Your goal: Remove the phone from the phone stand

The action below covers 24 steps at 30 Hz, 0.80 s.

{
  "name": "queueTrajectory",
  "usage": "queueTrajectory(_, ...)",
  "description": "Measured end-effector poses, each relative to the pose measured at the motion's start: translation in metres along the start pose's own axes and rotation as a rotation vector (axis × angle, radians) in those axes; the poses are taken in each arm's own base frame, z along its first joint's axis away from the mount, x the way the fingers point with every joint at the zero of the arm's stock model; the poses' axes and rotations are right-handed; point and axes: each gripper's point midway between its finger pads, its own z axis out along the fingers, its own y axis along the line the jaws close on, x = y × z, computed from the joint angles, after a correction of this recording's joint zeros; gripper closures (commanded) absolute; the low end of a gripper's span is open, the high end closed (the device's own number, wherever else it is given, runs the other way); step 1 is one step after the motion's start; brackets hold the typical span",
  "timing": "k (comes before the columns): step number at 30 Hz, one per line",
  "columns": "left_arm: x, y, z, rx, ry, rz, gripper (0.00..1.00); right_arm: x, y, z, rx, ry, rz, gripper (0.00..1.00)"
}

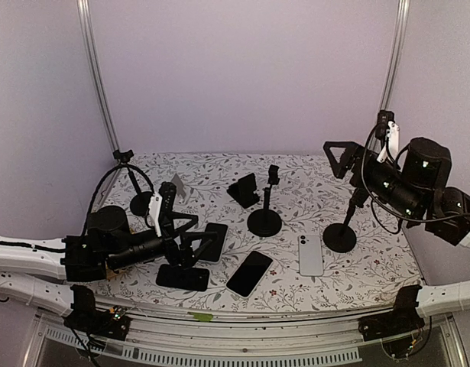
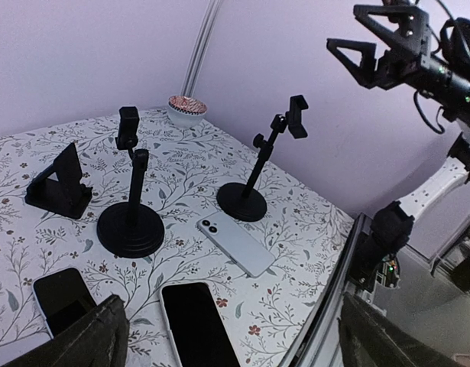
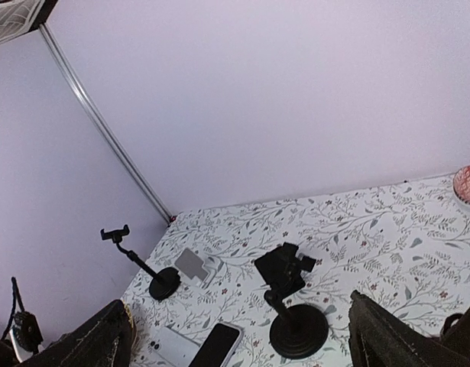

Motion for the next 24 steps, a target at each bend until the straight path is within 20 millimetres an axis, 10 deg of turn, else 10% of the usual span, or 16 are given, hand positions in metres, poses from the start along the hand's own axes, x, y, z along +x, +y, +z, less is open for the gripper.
queueTrajectory(4, 0.000, 0.000, 0.000, -0.001, 0.000, 0.000, 0.04, -0.034, -0.012, 0.019, 0.061, -0.047, -0.075, 0.00)
queueTrajectory(13, 0.001, 0.001, 0.000, -0.005, 0.001, 0.001, 0.04, -0.116, -0.229, 0.038, 0.549, -0.205, -0.076, 0.00)
queueTrajectory(19, 0.002, 0.004, -0.002, -0.020, -0.001, 0.005, 0.04, -0.045, -0.333, 0.051, 0.744, -0.096, -0.084, 0.01)
queueTrajectory(24, 0.002, 0.005, -0.002, -0.024, -0.004, 0.005, 0.04, 0.002, -0.377, 0.057, 0.844, -0.038, -0.127, 0.01)
